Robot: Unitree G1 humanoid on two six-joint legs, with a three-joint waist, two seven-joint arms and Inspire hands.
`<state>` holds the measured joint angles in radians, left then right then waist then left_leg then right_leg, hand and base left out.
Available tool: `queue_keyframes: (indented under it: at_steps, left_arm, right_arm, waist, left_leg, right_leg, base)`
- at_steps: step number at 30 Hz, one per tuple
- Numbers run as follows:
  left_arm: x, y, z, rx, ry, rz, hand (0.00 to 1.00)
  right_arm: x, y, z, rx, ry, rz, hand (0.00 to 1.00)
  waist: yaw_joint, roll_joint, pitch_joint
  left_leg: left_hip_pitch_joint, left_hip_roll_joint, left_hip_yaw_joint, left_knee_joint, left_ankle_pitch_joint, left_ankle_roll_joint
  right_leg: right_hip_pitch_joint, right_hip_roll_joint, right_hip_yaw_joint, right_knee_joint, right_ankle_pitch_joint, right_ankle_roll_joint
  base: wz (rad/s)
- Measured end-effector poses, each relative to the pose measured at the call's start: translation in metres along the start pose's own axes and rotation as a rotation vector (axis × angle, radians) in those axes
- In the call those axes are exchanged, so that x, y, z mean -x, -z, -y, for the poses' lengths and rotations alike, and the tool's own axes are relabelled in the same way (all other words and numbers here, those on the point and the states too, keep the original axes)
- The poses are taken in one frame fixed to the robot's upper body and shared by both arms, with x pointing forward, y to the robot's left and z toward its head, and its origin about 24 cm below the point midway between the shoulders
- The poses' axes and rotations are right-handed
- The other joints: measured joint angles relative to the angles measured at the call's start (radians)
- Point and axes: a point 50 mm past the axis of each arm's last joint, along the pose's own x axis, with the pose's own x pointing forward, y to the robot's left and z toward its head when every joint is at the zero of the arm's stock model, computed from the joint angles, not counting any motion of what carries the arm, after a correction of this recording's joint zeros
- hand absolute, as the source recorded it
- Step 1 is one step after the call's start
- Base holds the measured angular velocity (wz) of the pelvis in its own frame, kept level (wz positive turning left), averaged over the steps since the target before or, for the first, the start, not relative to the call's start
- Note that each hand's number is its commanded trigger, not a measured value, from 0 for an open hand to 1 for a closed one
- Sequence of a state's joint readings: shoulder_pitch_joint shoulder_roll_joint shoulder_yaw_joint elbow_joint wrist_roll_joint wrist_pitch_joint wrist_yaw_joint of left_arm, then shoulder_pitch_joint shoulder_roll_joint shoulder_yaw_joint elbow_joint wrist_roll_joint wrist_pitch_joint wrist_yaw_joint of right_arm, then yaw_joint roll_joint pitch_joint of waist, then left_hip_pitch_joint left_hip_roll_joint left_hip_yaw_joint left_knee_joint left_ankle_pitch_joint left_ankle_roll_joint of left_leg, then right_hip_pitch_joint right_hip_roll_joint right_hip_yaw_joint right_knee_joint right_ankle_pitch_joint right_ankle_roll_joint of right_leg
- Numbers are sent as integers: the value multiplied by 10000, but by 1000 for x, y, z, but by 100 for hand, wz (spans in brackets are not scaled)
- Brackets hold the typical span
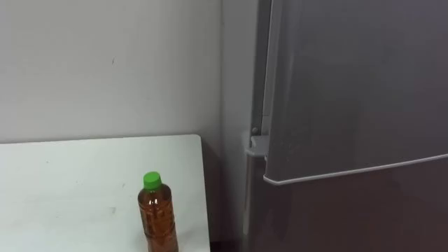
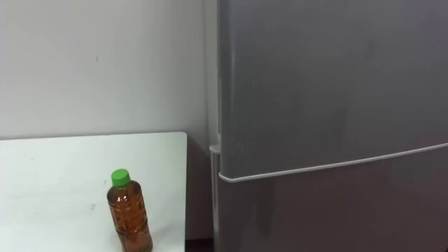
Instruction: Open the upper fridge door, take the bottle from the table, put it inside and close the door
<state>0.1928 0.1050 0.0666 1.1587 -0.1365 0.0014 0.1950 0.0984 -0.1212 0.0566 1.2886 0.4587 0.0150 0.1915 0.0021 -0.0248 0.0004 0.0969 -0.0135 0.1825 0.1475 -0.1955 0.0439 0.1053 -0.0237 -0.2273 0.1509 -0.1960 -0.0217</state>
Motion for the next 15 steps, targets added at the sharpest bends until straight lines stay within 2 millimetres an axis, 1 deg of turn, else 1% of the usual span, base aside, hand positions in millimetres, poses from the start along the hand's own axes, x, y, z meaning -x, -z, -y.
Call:
queue_keyframes:
  at_steps: [11,12,15]
  left_arm:
    - [0,0,0,6,-4,-13,0]
    - [1,4,-1,19,-34,-102,0]
    - [0,4,-2,69,-57,-151,0]
  right_arm:
    - [0,0,0,-11,-6,-6,0]
    - [0,0,0,-22,-4,-13,0]
    - [0,0,0,-32,6,-22,0]
  waist:
    - [1,7,2]
    - [13,12,1]
    - [-2,26,-7]
  left_leg:
    - [-5,0,-14,29,-7,7]
    - [-2,0,-22,31,-10,7]
    - [-6,0,-36,44,-17,6]
  right_leg:
    - [60,-7,-29,1,0,0]
    - [80,-8,-53,-8,0,1]
    - [87,-20,-109,-16,-1,2]
  base:
    - [0]
    - [3]
    - [1]
